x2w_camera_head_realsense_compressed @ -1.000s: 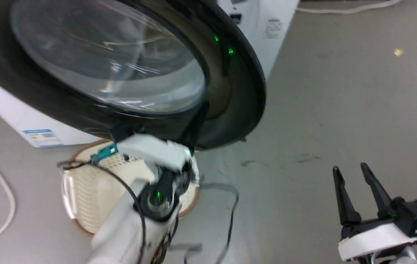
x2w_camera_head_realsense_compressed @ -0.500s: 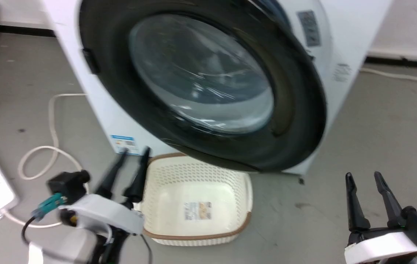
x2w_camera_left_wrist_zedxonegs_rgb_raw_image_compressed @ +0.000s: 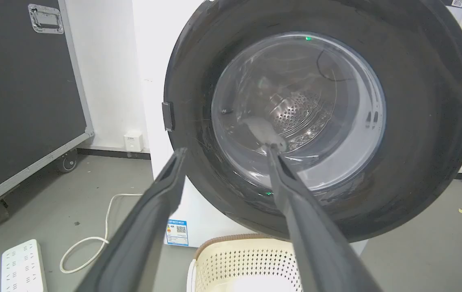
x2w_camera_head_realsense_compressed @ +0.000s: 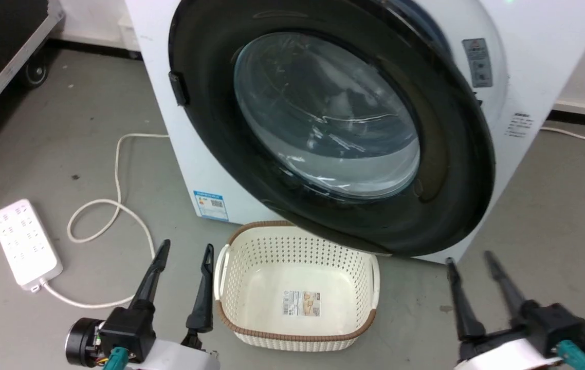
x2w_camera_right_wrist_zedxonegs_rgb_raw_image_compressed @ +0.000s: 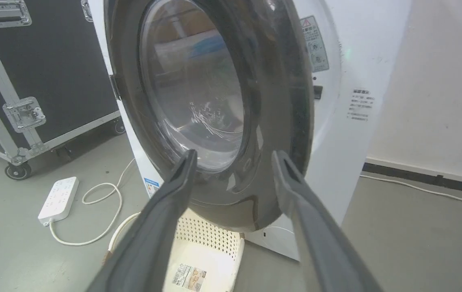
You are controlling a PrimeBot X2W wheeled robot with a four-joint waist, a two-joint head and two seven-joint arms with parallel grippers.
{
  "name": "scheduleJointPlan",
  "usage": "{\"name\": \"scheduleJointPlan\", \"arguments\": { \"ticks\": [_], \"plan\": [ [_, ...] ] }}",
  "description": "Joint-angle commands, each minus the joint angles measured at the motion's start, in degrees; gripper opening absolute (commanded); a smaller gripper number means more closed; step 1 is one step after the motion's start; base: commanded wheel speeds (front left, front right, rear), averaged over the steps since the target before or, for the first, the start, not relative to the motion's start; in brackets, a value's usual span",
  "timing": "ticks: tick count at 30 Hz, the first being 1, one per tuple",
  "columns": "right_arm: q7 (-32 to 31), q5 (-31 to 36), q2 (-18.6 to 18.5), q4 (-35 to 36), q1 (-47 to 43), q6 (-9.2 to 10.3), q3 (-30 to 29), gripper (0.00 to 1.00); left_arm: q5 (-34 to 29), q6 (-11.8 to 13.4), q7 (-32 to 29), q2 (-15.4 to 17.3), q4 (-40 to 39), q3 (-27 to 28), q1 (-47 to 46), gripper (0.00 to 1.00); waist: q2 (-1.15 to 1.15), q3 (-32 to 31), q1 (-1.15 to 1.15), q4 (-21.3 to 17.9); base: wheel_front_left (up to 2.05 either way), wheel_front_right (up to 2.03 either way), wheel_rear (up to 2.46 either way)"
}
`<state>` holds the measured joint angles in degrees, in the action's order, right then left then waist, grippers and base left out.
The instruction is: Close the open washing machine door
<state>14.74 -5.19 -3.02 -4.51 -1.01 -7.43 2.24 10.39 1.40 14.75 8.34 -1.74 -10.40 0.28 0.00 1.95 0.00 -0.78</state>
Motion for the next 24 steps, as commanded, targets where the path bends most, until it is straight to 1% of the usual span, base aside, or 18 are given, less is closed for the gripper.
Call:
{"name": "scheduleJointPlan", "arguments": {
  "ticks": [1, 6, 12, 18, 24],
  "plan": [
    [0.26, 0.42, -1.15, -0.29, 1.70, -0.06, 2.44, 0.00, -1.30, -1.67, 0.24, -0.72, 0.83, 0.73, -0.15, 1.00, 0.00, 2.23, 0.00, 1.53, 0.00, 0.00, 0.00],
    [0.19, 0.13, -5.46, -1.13, 7.21, -0.06, 5.84, 0.00, -2.15, -2.87, 0.24, -2.21, 1.57, 1.53, -2.02, 1.00, 0.00, 6.47, 0.00, 3.81, 0.00, 0.00, 0.00],
    [-2.49, -2.43, -12.22, -4.13, 16.10, -0.06, 7.46, 0.00, -3.16, -4.44, 0.25, -3.57, 2.50, 1.61, -5.00, 1.00, 0.00, 11.33, 0.00, 7.20, 0.00, 0.00, 0.00],
    [-6.15, -5.65, -18.65, -9.24, 22.67, -0.06, 4.85, 0.00, -3.68, -5.05, 0.25, -4.60, 2.50, 1.37, -6.99, 1.00, 0.00, 14.42, 0.00, 10.17, 0.00, 0.00, 0.00],
    [-8.92, -9.66, -22.50, -13.38, 28.02, -0.06, 1.02, 0.00, -3.67, -5.21, 0.25, -5.16, 2.26, 0.99, -7.70, 1.00, 0.00, 16.60, 0.00, 11.88, 0.00, 0.00, 0.00]
  ]
}}
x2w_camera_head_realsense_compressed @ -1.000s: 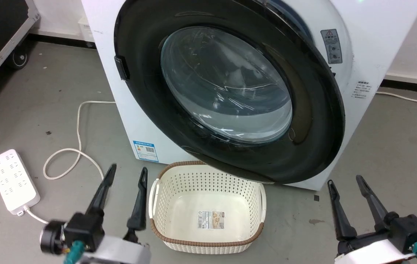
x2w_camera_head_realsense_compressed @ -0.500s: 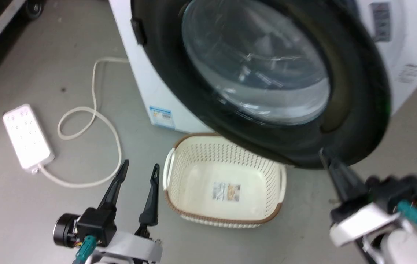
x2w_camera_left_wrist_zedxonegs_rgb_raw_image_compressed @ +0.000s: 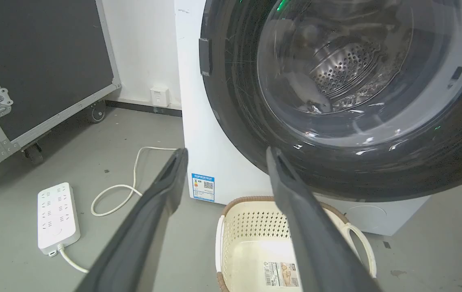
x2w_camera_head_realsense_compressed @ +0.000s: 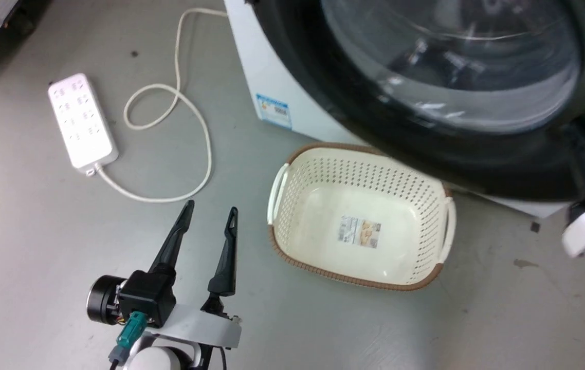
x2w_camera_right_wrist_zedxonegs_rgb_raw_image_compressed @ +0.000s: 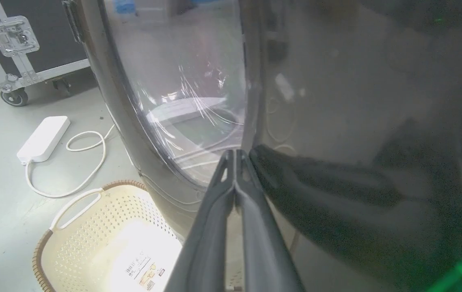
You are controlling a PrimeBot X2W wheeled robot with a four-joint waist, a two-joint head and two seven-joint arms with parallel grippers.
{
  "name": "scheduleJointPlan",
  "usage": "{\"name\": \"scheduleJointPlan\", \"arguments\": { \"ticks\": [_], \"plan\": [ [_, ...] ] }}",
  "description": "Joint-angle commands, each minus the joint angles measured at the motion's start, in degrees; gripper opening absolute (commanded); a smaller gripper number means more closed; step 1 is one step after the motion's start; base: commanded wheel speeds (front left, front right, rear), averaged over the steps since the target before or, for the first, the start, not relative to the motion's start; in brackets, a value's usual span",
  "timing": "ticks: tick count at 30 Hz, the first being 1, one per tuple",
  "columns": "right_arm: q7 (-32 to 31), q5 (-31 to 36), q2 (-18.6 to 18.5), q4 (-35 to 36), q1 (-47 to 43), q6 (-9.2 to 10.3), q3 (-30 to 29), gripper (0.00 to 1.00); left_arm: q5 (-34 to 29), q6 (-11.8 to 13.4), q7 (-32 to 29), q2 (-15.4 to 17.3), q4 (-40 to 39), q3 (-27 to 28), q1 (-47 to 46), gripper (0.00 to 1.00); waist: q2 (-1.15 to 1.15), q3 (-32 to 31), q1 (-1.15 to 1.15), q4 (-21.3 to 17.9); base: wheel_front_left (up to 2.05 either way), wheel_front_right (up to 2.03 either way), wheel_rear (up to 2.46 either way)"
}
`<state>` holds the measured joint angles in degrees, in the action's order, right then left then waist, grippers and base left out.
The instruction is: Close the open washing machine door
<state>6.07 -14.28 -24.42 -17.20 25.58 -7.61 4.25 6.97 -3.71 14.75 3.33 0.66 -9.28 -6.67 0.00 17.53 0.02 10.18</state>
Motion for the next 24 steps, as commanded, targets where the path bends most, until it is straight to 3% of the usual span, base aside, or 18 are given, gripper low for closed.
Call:
{"name": "scheduleJointPlan", "arguments": {
  "ticks": [1, 8, 15, 24],
  "plan": [
    [-0.65, -0.88, -1.58, -1.29, 2.17, 0.12, -1.60, 0.00, -0.29, -0.09, 0.25, -0.20, -0.19, -0.21, -0.86, 1.00, 0.00, 1.35, -0.02, 1.07, 0.00, 0.00, 0.00],
    [-5.17, -1.89, -3.08, -7.37, 8.91, 0.12, -6.34, 0.00, -0.35, -0.01, 0.25, -0.38, -0.34, -0.44, -1.68, 1.00, 0.00, 2.85, -0.02, 1.33, 0.00, 0.00, 0.00],
    [-5.10, -0.11, -1.93, -12.26, 13.92, 0.12, -10.37, 0.00, -0.33, -0.09, 0.25, -0.43, 0.03, -0.50, -2.35, 1.00, 0.00, 2.80, -0.02, 1.07, 0.00, 0.00, 0.00],
    [-1.84, 0.42, 1.43, -14.10, 10.79, 0.12, -8.57, 0.00, 0.34, -0.06, 0.25, -0.45, 1.37, -0.09, -1.22, 1.00, 0.00, -2.69, -0.02, -0.67, 0.00, 0.00, 0.00]
  ]
}}
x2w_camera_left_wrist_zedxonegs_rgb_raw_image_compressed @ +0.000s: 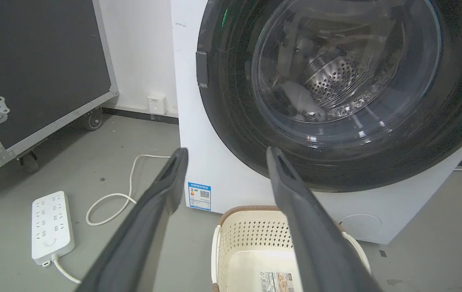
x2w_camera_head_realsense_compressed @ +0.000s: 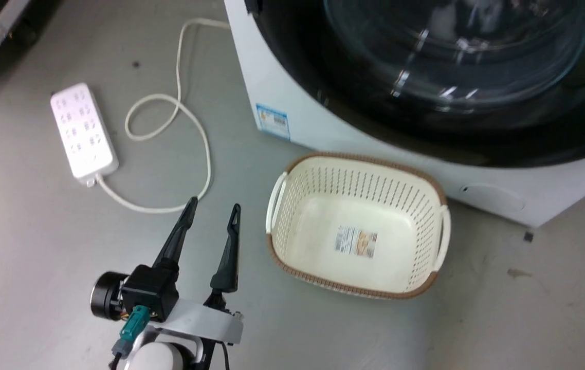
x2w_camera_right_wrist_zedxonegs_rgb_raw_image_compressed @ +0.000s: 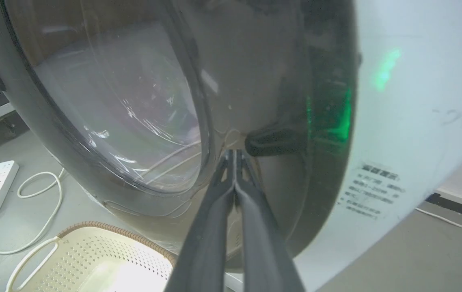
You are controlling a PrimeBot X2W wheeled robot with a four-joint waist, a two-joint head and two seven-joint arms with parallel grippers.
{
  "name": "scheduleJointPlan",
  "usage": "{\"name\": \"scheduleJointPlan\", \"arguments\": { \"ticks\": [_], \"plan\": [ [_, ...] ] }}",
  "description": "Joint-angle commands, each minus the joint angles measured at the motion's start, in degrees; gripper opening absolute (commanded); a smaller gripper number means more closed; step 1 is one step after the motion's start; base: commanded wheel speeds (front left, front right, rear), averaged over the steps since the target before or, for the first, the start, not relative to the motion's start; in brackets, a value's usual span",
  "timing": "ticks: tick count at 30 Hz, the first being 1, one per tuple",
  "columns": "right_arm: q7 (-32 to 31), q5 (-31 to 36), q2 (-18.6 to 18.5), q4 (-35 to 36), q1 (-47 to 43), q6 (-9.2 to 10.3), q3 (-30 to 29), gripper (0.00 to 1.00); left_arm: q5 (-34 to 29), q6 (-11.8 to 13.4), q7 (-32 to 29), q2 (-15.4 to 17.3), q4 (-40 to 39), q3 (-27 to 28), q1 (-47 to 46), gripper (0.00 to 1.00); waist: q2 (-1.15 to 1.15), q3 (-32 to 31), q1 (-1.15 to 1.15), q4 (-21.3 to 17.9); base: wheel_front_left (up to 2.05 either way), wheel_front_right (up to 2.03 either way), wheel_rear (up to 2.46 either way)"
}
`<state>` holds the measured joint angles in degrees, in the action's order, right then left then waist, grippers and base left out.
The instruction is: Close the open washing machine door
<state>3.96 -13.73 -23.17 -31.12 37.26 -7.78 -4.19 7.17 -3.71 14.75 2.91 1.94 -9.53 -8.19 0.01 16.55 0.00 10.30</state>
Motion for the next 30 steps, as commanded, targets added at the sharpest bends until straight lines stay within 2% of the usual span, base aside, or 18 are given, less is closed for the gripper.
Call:
{"name": "scheduleJointPlan", "arguments": {
  "ticks": [1, 2, 3, 10, 22, 30],
  "plan": [
    [0.93, -0.08, 0.66, -0.08, -1.98, 0.30, 0.04, 0.14, 0.28, -0.08, 0.25, -0.02, 0.46, 0.26, 0.69, 1.00, -0.01, -2.89, 0.00, -1.15, 0.00, 0.00, 0.00],
    [1.62, 0.08, 1.14, 0.20, -3.19, 0.30, 0.16, 0.91, 0.45, -0.10, 0.25, -0.02, 0.86, 0.36, 1.10, 1.00, -0.01, -3.98, 0.00, -1.53, 0.00, 0.00, 0.00],
    [2.15, 0.02, 1.84, 0.42, -4.47, 0.30, 0.27, 1.00, 0.57, -0.17, 0.25, -0.02, 1.28, 0.53, 1.51, 1.00, -0.01, -5.22, 0.00, -1.97, 0.00, 0.00, 0.00],
    [6.59, 4.33, 7.68, 7.05, -16.52, 0.30, 0.10, 1.00, 0.59, -0.91, 0.25, 0.08, 3.85, 2.68, 4.90, 1.00, -0.01, -12.27, 0.00, -6.47, 0.00, 0.00, 0.00],
    [10.41, 12.19, 19.82, 25.34, -38.11, 0.30, -6.88, 1.00, -0.32, -2.25, 0.25, 0.45, 6.85, 4.40, 8.50, 1.00, -0.01, -16.50, 0.00, -11.79, 0.00, 0.00, 0.00],
    [10.99, 11.16, 20.27, 24.62, -41.47, 0.30, -4.66, 1.00, -0.87, -2.29, 0.25, 0.28, 8.56, 4.38, 8.84, 1.00, -0.01, -16.80, 0.00, -12.37, 0.00, 0.00, 0.00]
  ]
}}
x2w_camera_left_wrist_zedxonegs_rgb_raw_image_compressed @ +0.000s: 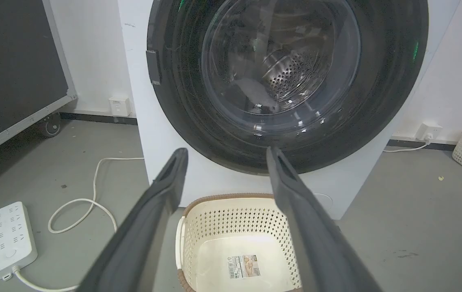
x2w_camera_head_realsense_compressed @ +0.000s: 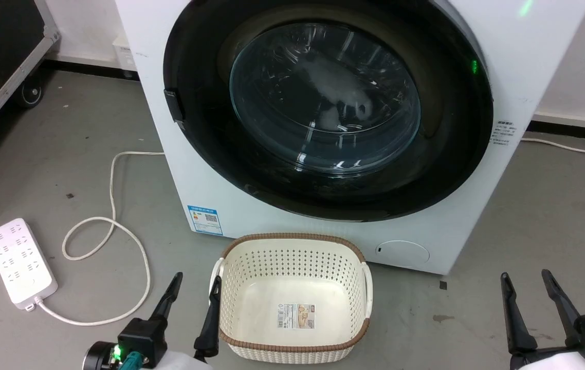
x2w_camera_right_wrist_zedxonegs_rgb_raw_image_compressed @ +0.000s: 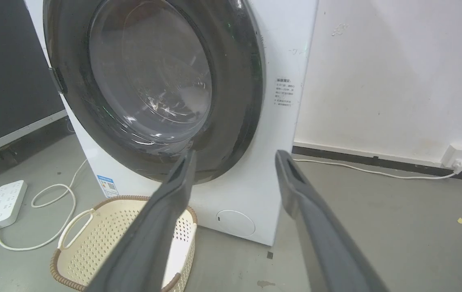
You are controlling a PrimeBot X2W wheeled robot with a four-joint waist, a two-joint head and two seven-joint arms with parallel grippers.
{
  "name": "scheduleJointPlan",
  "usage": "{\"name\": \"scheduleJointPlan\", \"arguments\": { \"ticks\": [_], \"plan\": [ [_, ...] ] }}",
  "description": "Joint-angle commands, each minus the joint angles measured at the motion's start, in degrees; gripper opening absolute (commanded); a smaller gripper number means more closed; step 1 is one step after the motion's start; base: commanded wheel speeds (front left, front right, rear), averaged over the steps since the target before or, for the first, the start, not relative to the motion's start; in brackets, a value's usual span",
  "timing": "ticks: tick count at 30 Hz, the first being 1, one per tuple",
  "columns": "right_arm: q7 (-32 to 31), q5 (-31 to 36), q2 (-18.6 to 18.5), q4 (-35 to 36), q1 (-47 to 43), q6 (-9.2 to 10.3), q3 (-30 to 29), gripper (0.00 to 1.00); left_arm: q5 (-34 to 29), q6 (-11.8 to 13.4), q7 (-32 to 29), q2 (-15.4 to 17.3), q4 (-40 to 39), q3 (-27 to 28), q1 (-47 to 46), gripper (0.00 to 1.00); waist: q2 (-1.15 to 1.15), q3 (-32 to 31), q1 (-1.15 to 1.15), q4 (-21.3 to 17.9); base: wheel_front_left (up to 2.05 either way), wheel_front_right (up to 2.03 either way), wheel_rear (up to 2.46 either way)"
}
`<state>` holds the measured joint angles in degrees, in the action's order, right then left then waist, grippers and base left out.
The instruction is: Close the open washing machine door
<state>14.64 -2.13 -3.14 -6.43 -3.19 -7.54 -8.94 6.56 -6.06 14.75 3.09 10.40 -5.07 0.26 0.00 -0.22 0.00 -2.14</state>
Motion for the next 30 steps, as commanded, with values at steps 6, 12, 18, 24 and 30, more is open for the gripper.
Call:
{"name": "scheduleJointPlan", "arguments": {
  "ticks": [6, 12, 18, 24, 30],
  "plan": [
    [-0.06, -0.11, 0.01, 0.03, -0.10, 0.00, 0.24, 0.00, -0.02, 0.03, -0.17, -0.10, 0.13, -0.10, -0.01, 0.00, 0.00, -0.06, 0.00, 0.19, 0.00, 0.00, 0.00],
    [-1.00, 0.04, 0.03, 0.44, 0.11, 0.00, 0.80, 0.00, -0.44, 0.42, -1.11, -0.11, -0.55, 0.23, -0.02, 0.00, 0.00, -0.05, 0.00, 0.32, 0.00, 0.00, 0.00],
    [-1.70, 0.14, 0.04, 0.75, 0.27, 0.01, 1.22, 0.00, -0.75, 0.71, -1.81, -0.11, -1.06, 0.48, -0.03, 0.00, 0.00, -0.03, 0.00, 0.41, 0.00, 0.00, 0.00],
    [-2.40, 0.25, 0.05, 1.06, 0.43, 0.01, 1.64, 0.00, -1.07, 1.00, -2.51, -0.12, -1.57, 0.73, -0.05, 0.00, 0.00, -0.02, 0.00, 0.50, 0.00, 0.00, 0.00],
    [-3.11, 0.36, 0.06, 1.36, 0.59, 0.01, 2.06, 0.00, -1.38, 1.29, -3.22, -0.12, -2.07, 0.98, -0.06, 0.00, 0.00, 0.00, 0.00, 0.60, 0.00, 0.00, 0.00]
  ]
}}
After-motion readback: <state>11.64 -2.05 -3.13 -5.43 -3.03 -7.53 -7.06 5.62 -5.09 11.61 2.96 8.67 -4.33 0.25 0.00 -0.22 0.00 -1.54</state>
